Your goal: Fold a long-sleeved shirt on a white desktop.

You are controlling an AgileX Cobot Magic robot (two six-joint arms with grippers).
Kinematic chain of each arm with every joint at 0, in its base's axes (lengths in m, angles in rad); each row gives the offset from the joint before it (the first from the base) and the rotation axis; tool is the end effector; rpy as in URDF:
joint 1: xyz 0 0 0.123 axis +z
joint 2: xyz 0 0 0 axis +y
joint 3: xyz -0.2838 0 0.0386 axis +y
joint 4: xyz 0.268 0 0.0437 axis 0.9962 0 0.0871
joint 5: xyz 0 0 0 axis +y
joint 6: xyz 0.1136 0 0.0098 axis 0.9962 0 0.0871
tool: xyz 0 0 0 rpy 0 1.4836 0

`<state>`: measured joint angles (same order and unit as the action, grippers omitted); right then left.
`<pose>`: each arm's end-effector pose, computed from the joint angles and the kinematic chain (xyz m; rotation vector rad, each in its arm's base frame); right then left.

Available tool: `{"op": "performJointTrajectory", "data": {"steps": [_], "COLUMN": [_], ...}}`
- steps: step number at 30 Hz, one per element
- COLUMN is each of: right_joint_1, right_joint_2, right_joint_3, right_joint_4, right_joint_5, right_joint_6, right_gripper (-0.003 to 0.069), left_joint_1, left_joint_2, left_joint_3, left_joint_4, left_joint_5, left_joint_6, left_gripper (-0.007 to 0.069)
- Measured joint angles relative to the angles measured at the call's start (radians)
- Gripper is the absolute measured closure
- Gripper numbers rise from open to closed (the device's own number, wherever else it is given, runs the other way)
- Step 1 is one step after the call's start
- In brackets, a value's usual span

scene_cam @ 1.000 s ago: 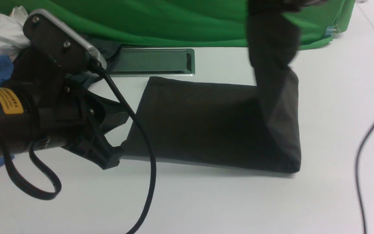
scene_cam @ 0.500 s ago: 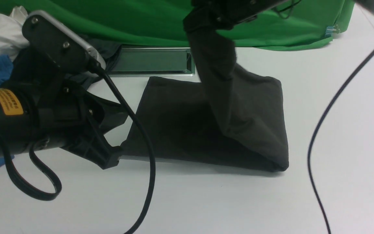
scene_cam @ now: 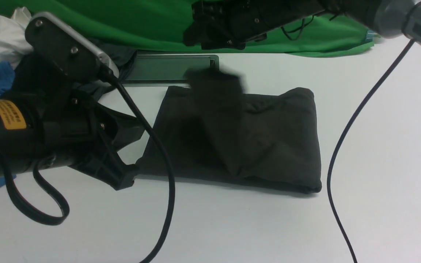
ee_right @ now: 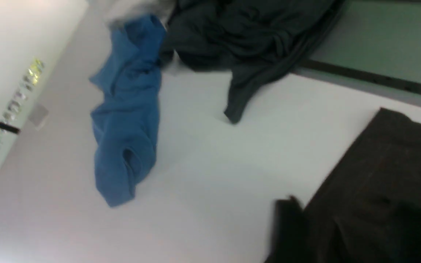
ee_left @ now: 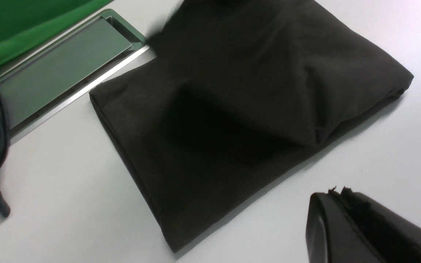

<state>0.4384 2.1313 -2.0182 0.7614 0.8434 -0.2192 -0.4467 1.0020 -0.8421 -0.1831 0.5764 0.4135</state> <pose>0.4539 0.2778 0.2924 -0.4082 2.3317 1.0148 0.2134 -0.1148 0.3154 0.8182 2.0603 -0.2136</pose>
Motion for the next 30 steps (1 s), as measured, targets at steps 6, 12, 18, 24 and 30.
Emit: {"op": "performJointTrajectory", "data": {"steps": [6, 12, 18, 24, 30], "right_joint_1": [-0.013, -0.051, -0.047, 0.019, 0.084], "right_joint_2": [-0.023, -0.094, -0.096, 0.033, 0.093], "right_joint_3": [-0.069, -0.090, 0.107, 0.259, 0.263], "right_joint_4": [-0.020, -0.258, -0.485, -0.458, -0.454], "right_joint_5": [0.098, 0.256, 0.193, -0.067, -0.102], "right_joint_6": [-0.008, -0.018, 0.019, -0.035, -0.051], "right_gripper": [0.0172, 0.0416, 0.0631, 0.0638, 0.0638], "left_joint_1": [0.000, 0.000, 0.000, 0.000, 0.000], "left_joint_2": [0.000, 0.000, 0.000, 0.000, 0.000], "left_joint_3": [0.000, 0.000, 0.000, 0.000, 0.000], "left_joint_4": [0.000, 0.002, 0.002, 0.002, 0.002], "left_joint_5": [0.008, -0.004, -0.056, -0.064, -0.064], "left_joint_6": [0.000, 0.000, -0.003, -0.004, -0.009], "left_gripper": [0.0606, 0.0606, 0.0606, 0.0606, 0.0606]}}
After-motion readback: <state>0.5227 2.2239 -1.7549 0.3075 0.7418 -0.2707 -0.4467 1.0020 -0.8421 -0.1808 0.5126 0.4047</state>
